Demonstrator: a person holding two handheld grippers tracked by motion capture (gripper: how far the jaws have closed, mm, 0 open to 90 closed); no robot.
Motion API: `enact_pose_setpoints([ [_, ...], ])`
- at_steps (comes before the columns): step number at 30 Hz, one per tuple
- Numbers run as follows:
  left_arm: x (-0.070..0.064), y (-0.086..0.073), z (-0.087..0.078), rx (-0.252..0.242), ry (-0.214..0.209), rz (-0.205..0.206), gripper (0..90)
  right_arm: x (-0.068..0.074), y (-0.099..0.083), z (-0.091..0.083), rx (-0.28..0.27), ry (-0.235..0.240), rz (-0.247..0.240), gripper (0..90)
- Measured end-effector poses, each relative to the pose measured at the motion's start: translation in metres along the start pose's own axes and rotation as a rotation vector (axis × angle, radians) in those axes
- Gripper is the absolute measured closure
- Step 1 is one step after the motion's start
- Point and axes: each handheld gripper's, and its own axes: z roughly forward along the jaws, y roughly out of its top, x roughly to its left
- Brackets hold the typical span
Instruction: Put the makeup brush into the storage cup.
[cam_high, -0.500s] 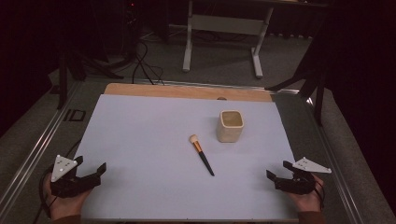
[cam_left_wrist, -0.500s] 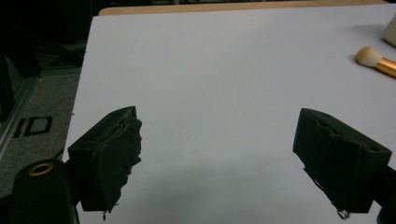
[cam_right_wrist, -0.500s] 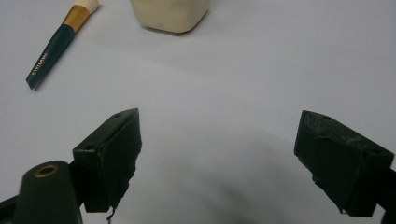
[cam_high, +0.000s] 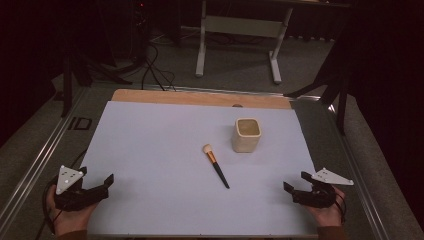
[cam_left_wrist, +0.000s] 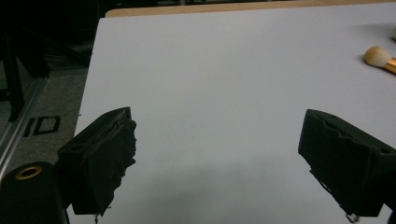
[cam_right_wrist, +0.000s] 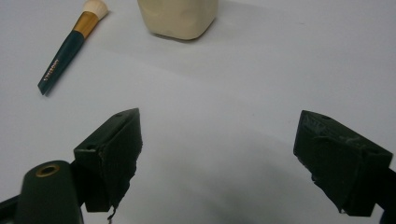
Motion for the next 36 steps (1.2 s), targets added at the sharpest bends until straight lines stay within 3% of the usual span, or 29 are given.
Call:
enact_pose_setpoints([
  [13,0.000,-0.001,-0.001,-0.008,0.009,-0.009,10.9,0.009,0.012,-0.004,-0.010,0.018,-0.018,14.9],
  [26,-0.002,-0.001,-0.001,-0.010,0.009,0.000,10.8,0.023,0.034,-0.003,-0.013,0.075,-0.061,14.9],
  [36,-0.001,0.000,-0.001,-0.010,0.008,0.000,10.9,0.041,0.059,0.008,0.002,0.114,-0.114,15.2],
])
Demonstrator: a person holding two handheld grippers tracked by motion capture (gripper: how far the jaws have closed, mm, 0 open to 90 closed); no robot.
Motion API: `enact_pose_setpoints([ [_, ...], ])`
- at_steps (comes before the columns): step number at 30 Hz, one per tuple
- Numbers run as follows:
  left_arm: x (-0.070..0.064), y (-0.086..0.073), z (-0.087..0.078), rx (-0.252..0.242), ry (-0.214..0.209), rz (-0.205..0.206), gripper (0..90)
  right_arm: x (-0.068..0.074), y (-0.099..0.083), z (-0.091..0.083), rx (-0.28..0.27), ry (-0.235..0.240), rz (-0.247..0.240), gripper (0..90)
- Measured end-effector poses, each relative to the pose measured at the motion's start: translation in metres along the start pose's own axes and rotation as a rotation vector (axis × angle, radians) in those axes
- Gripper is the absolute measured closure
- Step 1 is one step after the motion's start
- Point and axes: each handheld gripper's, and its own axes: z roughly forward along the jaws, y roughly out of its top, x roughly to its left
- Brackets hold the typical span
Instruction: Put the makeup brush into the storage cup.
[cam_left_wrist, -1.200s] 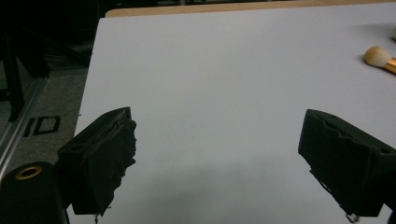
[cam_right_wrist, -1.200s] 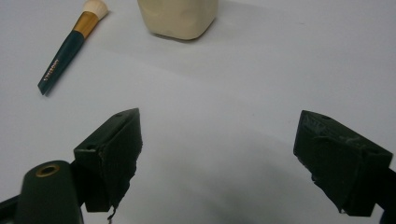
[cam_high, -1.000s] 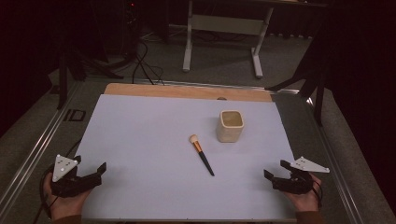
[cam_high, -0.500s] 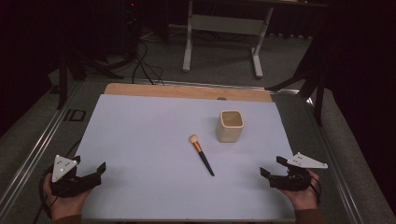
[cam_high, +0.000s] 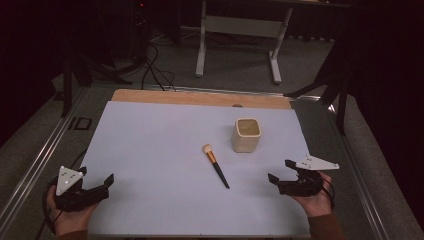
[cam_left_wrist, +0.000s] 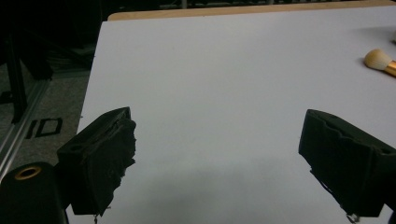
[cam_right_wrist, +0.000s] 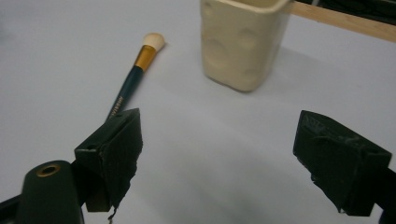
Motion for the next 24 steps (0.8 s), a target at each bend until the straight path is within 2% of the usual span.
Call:
enact_pose_setpoints([
  [14,0.000,0.000,0.000,0.001,-0.001,-0.002,10.9,0.020,0.038,0.030,0.036,0.048,-0.045,20.4],
  [20,0.000,0.000,0.000,0.002,-0.002,-0.003,11.0,0.026,0.054,0.045,0.073,0.069,-0.076,21.3],
  [24,0.001,0.000,0.000,0.002,-0.002,-0.005,11.0,0.031,0.066,0.055,0.097,0.061,-0.093,23.6],
])
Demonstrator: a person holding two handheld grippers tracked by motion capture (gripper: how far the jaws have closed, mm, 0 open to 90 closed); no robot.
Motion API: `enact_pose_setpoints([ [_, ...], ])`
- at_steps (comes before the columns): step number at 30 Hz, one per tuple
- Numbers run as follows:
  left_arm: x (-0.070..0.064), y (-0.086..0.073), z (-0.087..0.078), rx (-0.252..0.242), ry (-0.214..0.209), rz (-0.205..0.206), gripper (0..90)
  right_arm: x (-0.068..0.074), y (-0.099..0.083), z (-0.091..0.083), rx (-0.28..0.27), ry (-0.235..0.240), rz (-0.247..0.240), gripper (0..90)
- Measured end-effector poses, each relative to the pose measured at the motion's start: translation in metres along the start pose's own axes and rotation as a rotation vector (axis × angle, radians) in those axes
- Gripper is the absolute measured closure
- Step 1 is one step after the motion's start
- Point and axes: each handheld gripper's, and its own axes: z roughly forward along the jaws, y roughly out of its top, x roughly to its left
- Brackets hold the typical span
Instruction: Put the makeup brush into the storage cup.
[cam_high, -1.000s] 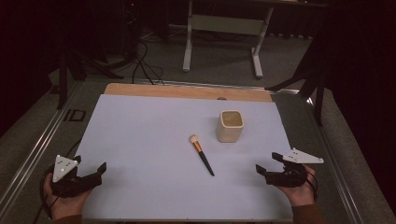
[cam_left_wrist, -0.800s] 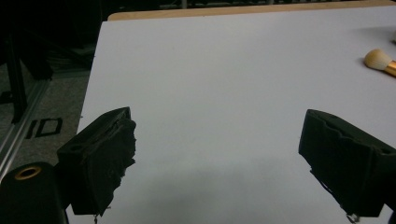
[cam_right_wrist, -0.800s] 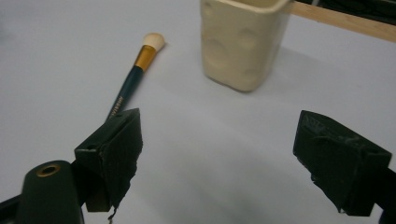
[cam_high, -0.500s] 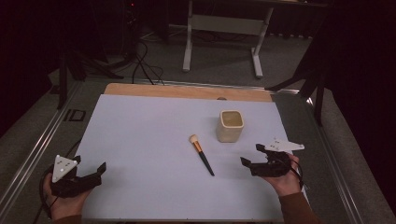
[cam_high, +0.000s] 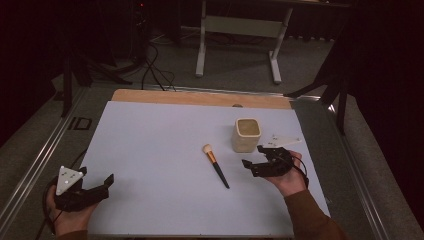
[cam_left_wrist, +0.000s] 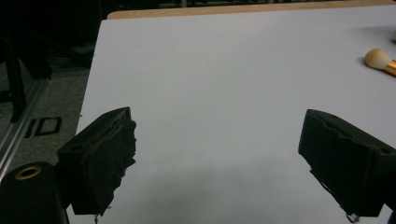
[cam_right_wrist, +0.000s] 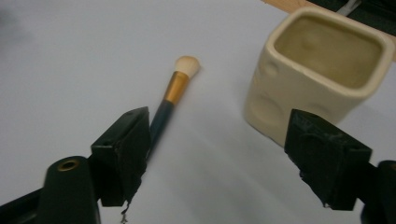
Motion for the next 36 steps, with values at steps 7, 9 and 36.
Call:
enact_pose_setpoints([
  [7,0.000,0.000,0.000,0.001,-0.002,-0.002,11.1,0.004,0.020,0.013,0.030,0.003,-0.019,24.6],
  [9,0.001,0.000,0.000,0.002,-0.004,-0.002,11.2,0.006,0.025,0.018,0.044,0.007,-0.023,24.6],
  [36,0.002,-0.001,0.000,0.002,-0.001,-0.008,11.5,0.014,0.070,0.076,0.242,-0.009,0.016,33.5],
])
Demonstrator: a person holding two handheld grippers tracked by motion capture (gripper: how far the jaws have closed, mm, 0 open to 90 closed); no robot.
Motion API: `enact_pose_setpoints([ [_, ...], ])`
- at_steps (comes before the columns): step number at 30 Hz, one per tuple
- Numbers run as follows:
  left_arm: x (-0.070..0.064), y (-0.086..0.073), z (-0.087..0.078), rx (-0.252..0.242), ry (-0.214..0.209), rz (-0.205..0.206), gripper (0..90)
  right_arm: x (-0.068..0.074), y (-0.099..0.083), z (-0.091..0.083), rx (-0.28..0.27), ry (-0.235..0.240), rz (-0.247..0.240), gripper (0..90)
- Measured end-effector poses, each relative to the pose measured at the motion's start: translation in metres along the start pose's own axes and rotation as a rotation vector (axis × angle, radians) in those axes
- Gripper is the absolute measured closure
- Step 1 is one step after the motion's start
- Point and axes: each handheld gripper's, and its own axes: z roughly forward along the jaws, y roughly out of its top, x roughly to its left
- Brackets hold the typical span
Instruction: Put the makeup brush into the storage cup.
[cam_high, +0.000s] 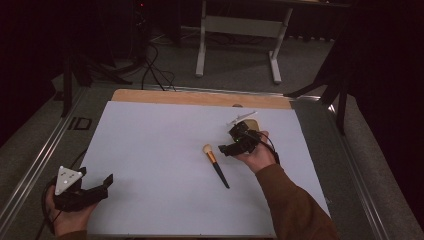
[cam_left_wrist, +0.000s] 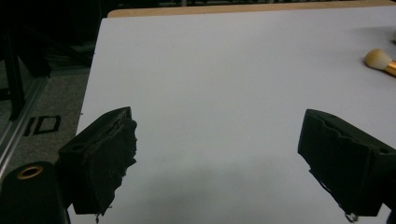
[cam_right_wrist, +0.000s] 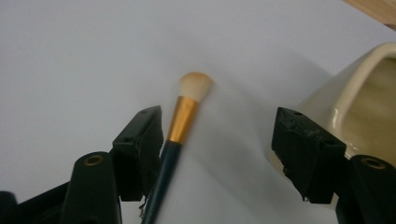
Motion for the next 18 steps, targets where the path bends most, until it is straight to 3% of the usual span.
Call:
enact_pose_setpoints([
  [18,0.001,0.000,-0.002,-0.004,0.002,-0.008,11.8,0.012,0.019,0.024,0.051,-0.005,0.018,35.6],
])
